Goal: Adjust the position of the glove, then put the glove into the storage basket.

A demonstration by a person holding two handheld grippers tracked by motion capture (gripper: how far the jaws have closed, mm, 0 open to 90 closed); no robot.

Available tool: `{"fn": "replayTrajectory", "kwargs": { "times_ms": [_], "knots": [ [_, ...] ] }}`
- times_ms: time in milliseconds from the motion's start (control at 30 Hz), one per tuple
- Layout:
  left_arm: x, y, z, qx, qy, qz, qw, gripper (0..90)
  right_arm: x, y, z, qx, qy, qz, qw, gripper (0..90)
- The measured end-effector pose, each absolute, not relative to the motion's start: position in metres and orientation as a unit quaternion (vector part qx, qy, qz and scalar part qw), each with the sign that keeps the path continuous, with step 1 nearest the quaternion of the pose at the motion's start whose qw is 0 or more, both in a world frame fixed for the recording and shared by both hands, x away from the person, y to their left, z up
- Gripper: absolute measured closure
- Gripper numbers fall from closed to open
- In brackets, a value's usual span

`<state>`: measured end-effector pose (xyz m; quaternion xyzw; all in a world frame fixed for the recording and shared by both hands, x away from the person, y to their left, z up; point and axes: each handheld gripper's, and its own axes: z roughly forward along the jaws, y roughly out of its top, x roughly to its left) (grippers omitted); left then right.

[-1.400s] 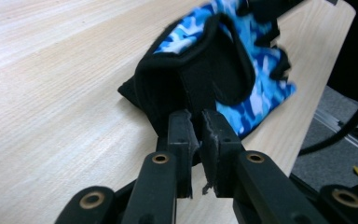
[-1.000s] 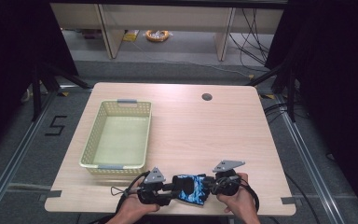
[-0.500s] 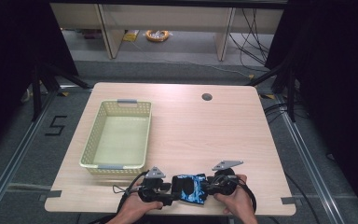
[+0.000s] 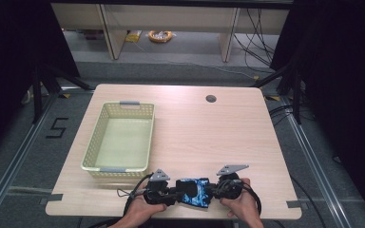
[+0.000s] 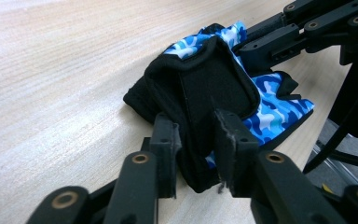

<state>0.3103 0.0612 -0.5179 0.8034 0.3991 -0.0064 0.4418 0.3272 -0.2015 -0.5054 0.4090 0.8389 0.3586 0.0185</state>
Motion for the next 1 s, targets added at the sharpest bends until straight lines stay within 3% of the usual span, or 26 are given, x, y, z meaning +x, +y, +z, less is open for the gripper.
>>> {"fn": "replayTrajectory", "kwargs": {
  "times_ms": [367, 1000],
  "knots": [
    [0.309, 0.063, -0.51, 0.797, 0.396, -0.006, 0.457, 78.7, 0.326, -0.203, -0.503, 0.402, 0.837, 0.369, 0.028, 81.8],
    [0.306, 0.087, -0.494, 0.788, 0.387, -0.01, 0.479, 79.6, 0.321, -0.19, -0.487, 0.388, 0.825, 0.409, 0.023, 81.9]
  ]
}}
